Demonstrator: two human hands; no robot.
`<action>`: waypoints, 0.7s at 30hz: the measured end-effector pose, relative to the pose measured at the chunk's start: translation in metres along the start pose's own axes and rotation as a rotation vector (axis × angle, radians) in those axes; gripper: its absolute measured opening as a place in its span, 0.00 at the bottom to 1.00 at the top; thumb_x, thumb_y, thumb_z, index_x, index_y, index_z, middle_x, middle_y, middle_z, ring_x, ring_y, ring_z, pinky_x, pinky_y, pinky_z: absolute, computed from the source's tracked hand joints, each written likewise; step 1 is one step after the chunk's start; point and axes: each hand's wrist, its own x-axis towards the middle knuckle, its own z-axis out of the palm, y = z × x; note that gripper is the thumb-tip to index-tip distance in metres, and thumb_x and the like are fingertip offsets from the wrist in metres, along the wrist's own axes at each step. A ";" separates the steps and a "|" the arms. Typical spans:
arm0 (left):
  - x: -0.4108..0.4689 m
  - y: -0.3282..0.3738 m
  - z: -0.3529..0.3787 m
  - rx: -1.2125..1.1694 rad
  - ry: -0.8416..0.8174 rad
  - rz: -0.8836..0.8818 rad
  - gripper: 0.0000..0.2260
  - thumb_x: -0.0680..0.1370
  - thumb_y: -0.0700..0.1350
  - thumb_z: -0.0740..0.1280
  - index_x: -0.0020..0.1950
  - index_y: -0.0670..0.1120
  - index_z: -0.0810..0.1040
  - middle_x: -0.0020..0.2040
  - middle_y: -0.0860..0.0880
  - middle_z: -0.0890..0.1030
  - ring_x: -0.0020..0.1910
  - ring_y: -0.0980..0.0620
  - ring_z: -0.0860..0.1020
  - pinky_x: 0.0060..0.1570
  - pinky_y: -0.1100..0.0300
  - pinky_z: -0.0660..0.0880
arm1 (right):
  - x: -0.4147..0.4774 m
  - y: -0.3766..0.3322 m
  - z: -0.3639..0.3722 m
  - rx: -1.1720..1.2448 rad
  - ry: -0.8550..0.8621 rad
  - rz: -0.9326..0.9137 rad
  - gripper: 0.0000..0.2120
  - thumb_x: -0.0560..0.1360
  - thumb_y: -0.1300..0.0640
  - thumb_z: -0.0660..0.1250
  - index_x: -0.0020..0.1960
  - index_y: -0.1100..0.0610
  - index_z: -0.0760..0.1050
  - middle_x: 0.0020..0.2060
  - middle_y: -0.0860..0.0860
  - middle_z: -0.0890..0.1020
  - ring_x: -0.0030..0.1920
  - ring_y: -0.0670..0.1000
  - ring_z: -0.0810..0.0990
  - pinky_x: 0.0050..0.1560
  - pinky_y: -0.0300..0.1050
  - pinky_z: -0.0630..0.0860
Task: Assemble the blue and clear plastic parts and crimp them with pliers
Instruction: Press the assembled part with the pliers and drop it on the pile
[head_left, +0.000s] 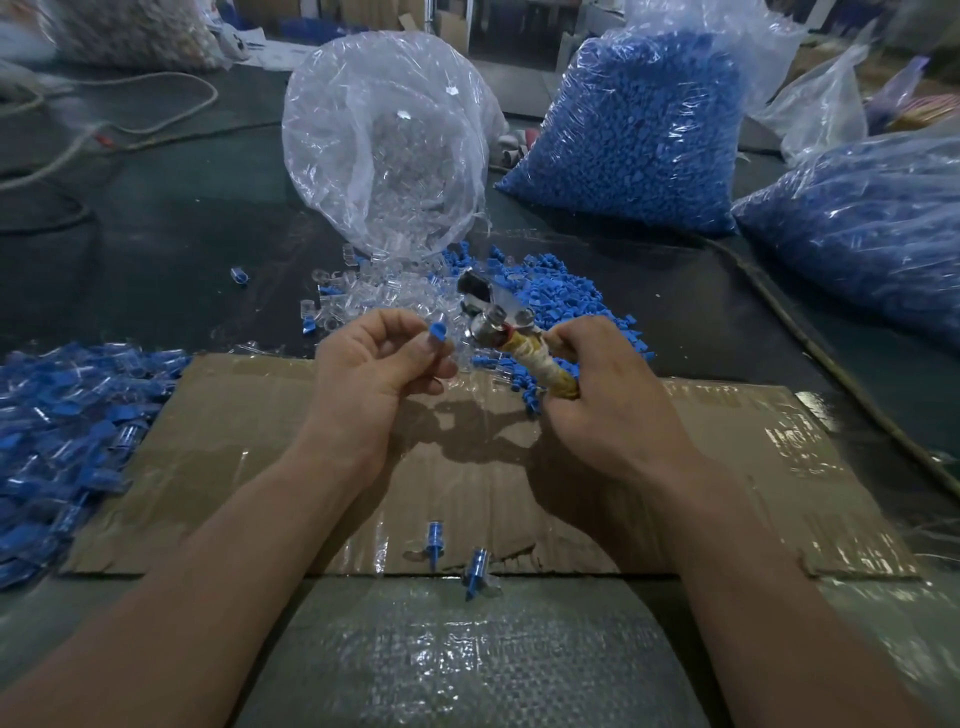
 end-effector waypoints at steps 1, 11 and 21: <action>0.000 0.000 0.000 0.002 -0.001 0.016 0.04 0.72 0.33 0.64 0.42 0.41 0.74 0.31 0.50 0.81 0.30 0.56 0.78 0.31 0.67 0.76 | 0.000 -0.001 0.001 -0.013 -0.011 -0.015 0.15 0.69 0.61 0.65 0.54 0.55 0.68 0.46 0.47 0.66 0.47 0.47 0.65 0.42 0.38 0.56; 0.003 -0.006 0.000 0.027 0.006 0.087 0.04 0.70 0.36 0.66 0.40 0.43 0.74 0.29 0.51 0.81 0.28 0.57 0.78 0.28 0.68 0.73 | 0.000 -0.004 0.003 -0.016 -0.132 -0.044 0.13 0.69 0.56 0.65 0.51 0.51 0.64 0.46 0.47 0.66 0.47 0.47 0.64 0.42 0.37 0.55; -0.001 -0.005 0.003 0.087 0.005 0.134 0.03 0.68 0.40 0.67 0.40 0.44 0.74 0.29 0.52 0.80 0.29 0.58 0.78 0.30 0.68 0.74 | -0.001 -0.007 0.003 0.005 -0.128 -0.043 0.14 0.69 0.55 0.68 0.45 0.47 0.62 0.37 0.42 0.65 0.39 0.45 0.65 0.35 0.37 0.60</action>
